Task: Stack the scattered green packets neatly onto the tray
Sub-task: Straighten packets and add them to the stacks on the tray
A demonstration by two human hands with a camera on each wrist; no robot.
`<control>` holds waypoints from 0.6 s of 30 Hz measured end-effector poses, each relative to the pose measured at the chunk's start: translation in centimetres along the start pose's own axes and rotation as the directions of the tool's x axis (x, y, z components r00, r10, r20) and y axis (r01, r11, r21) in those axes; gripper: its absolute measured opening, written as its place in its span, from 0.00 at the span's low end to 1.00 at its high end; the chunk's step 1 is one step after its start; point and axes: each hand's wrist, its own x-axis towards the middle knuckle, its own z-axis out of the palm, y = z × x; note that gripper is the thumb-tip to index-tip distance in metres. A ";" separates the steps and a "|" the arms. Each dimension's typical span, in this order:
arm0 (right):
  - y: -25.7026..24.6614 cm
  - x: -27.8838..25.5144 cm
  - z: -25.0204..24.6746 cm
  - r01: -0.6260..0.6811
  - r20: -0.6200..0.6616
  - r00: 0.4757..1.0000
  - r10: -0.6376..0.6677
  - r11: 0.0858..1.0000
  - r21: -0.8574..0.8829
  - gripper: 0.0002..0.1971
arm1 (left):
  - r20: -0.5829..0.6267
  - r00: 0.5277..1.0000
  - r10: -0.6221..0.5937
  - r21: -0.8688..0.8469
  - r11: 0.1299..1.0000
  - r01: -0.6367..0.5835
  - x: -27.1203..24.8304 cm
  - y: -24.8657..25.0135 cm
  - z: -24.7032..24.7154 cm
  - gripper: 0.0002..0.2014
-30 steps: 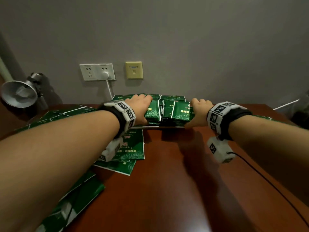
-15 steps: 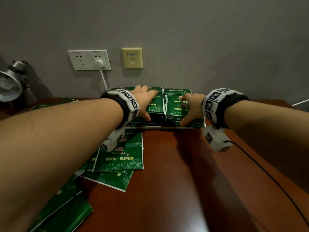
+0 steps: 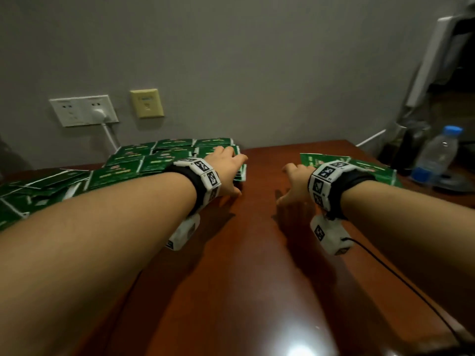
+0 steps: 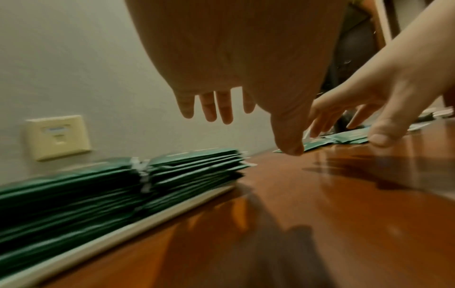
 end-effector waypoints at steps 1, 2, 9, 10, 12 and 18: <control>1.6 -0.5 0.3 -0.030 0.018 0.999 0.030 1.000 -0.005 0.52 | 0.010 1.000 0.022 -0.031 0.999 -0.022 0.6 1.9 0.0 0.46; 3.2 -0.9 0.4 -0.064 0.033 0.997 0.064 0.998 -0.012 0.51 | 0.018 0.999 0.041 -0.061 0.997 -0.040 1.2 3.8 0.1 0.45; 12.9 -0.7 1.3 -0.258 0.089 0.961 0.263 0.964 -0.067 0.48 | 0.076 0.985 0.157 -0.178 0.974 -0.142 7.4 13.8 1.8 0.27; 13.9 -0.3 1.6 -0.265 0.092 0.958 0.271 0.962 -0.065 0.47 | 0.084 0.984 0.157 -0.189 0.972 -0.139 8.5 14.7 2.1 0.25; 15.1 0.5 2.2 -0.261 0.085 0.961 0.265 0.964 -0.046 0.45 | 0.099 0.984 0.148 -0.196 0.972 -0.127 10.8 16.1 2.6 0.23; 16.5 2.6 4.1 -0.211 0.059 0.976 0.211 0.978 -0.005 0.42 | 0.180 0.975 0.132 -0.160 0.982 -0.103 15.9 18.3 2.8 0.29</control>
